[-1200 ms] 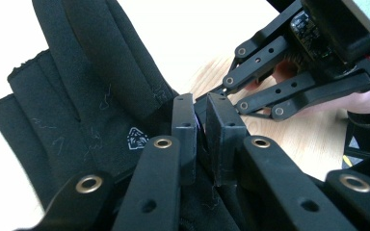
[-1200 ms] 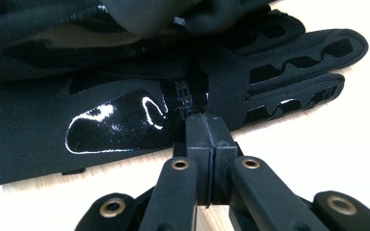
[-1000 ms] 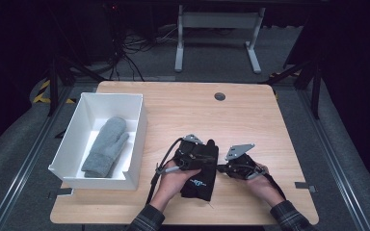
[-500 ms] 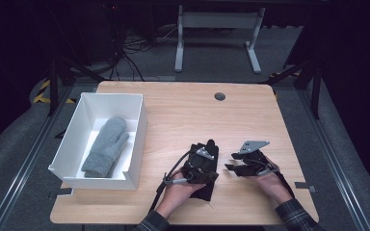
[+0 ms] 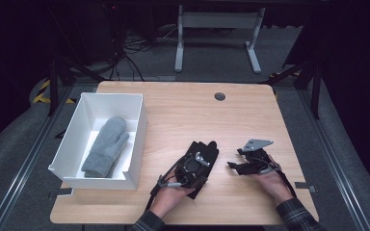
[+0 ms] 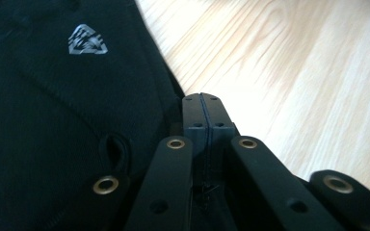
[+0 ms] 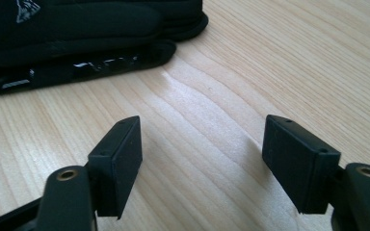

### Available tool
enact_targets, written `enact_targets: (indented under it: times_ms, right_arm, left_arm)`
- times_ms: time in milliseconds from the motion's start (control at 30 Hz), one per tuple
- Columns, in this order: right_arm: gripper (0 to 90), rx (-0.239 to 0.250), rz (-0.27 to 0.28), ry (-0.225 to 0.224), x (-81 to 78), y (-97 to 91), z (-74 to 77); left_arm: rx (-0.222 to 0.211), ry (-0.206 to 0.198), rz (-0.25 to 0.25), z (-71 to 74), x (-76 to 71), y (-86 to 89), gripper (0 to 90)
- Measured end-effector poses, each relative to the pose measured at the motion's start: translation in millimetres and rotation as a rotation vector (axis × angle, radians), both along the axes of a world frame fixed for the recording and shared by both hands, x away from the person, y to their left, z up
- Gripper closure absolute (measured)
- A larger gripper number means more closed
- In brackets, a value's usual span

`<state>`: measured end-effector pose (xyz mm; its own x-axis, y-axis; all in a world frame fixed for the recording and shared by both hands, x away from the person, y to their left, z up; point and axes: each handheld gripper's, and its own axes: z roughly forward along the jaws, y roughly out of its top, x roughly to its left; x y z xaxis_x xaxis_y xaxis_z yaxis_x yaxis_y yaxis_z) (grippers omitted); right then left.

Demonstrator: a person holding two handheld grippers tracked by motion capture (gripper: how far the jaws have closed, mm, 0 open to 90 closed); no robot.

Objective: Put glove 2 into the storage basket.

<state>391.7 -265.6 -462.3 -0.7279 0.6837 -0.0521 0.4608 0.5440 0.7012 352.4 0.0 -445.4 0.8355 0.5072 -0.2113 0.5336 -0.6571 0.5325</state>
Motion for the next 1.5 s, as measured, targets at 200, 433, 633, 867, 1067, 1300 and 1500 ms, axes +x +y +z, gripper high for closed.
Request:
enact_targets:
  times_ms: [200,433,633,867,1067,1300,1500]
  right_arm:
    - [24.7,0.027,-0.006,-0.006,1.8,-4.1,-3.6]
    - [18.3,0.049,-0.018,-0.018,2.9,-5.8,-7.2]
    - [17.8,0.047,-0.021,-0.018,2.9,-5.7,-7.2]
    - [17.7,0.047,-0.023,-0.019,2.8,-5.6,-7.3]
    - [17.7,0.048,-0.028,-0.019,2.3,-5.4,-7.3]
    - [17.7,0.047,-0.029,-0.020,2.0,-5.4,-7.3]
    - [17.7,0.047,-0.029,-0.020,2.0,-5.4,-7.3]
  left_arm:
    - [0.043,-0.028,0.028,2.8,1.0,18.9,90.0]
    - [-0.024,-0.062,0.038,16.6,5.1,30.0,69.6]
    - [-0.052,-0.137,0.045,30.5,17.9,35.6,42.5]
    - [-0.042,-0.182,0.068,30.2,39.9,35.3,22.4]
    - [0.023,-0.173,0.085,12.2,55.0,27.4,16.5]
    - [0.074,-0.153,0.079,-1.9,60.0,22.3,15.8]
    - [0.059,-0.120,0.064,-7.3,60.7,22.8,22.1]
